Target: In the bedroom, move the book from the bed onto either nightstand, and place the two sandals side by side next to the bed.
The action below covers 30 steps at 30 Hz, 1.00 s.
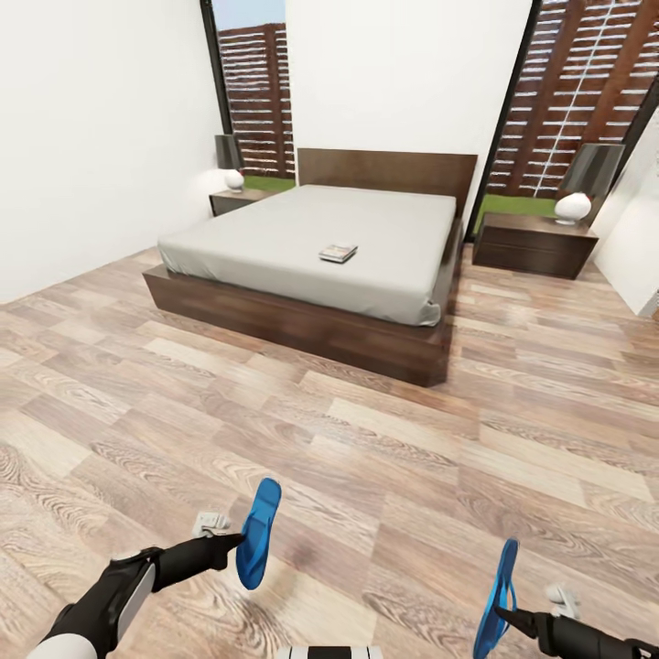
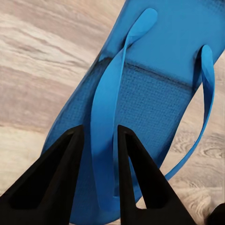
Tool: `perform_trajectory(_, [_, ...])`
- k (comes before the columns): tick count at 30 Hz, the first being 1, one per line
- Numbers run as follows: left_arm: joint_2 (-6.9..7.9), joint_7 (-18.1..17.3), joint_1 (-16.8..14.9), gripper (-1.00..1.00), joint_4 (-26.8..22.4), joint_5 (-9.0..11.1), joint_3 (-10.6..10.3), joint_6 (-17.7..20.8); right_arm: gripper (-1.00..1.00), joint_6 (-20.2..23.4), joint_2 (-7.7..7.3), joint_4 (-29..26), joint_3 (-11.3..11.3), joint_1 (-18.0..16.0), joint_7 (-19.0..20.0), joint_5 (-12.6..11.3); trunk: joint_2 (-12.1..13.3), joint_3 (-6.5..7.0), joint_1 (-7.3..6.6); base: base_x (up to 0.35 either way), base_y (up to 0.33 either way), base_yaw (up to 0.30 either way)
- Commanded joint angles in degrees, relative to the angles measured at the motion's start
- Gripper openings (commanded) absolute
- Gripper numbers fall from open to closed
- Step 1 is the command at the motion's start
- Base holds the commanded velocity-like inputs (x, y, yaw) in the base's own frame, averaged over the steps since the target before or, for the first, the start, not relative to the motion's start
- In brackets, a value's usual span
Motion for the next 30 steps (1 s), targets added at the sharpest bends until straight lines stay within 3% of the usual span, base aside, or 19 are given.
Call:
perform_trajectory(1, [0.01, -0.1, 0.0, -1.00, 1.0, 0.3, 0.2, 0.3, -1.00, 0.3, 0.03, 0.1, -0.6, 0.0, 0.2, 1.5, 0.0, 0.19, -0.04, 0.000, 0.000, 0.000])
perform_trajectory(5, [0.22, -0.1, 0.0, -1.00, 5.1, 0.4, 0.4, -3.8, -1.00, 0.2, 0.53, 0.1, -0.6, 0.0, 0.2, 3.9, 0.1, 1.07, -0.14, 0.000, 0.000, 0.000])
perform_trajectory(9, [0.32, -0.1, 0.0, -1.00, 9.9, 0.5, 0.5, -9.3, -1.00, -0.1, 3.92, 0.1, -0.7, -0.1, 0.1, 4.4, 0.1, 1.96, -0.24, 0.000, 0.000, 0.000])
perform_trajectory(13, [0.26, 0.1, 0.0, -1.00, 11.0, 0.6, 0.4, -10.6, -1.00, -1.8, 5.31, 0.1, -0.7, -0.1, 0.0, 4.3, 0.2, 2.85, -0.35, 0.000, 0.000, 0.000])
perform_trajectory(26, [0.23, 0.5, 0.0, -1.00, 14.0, 0.7, 0.4, -11.4, -1.00, -2.4, 5.58, 0.7, -0.8, 0.0, 0.0, 3.8, 0.3, 5.73, -0.68, 0.000, 0.000, 0.000])
perform_trajectory(30, [0.08, 2.9, 0.0, -1.00, 15.1, 0.7, 0.4, -13.1, -1.00, -2.4, 5.54, 2.2, -0.8, -0.1, 0.0, 3.8, 0.4, 6.61, -0.78, 0.000, 0.000, 0.000])
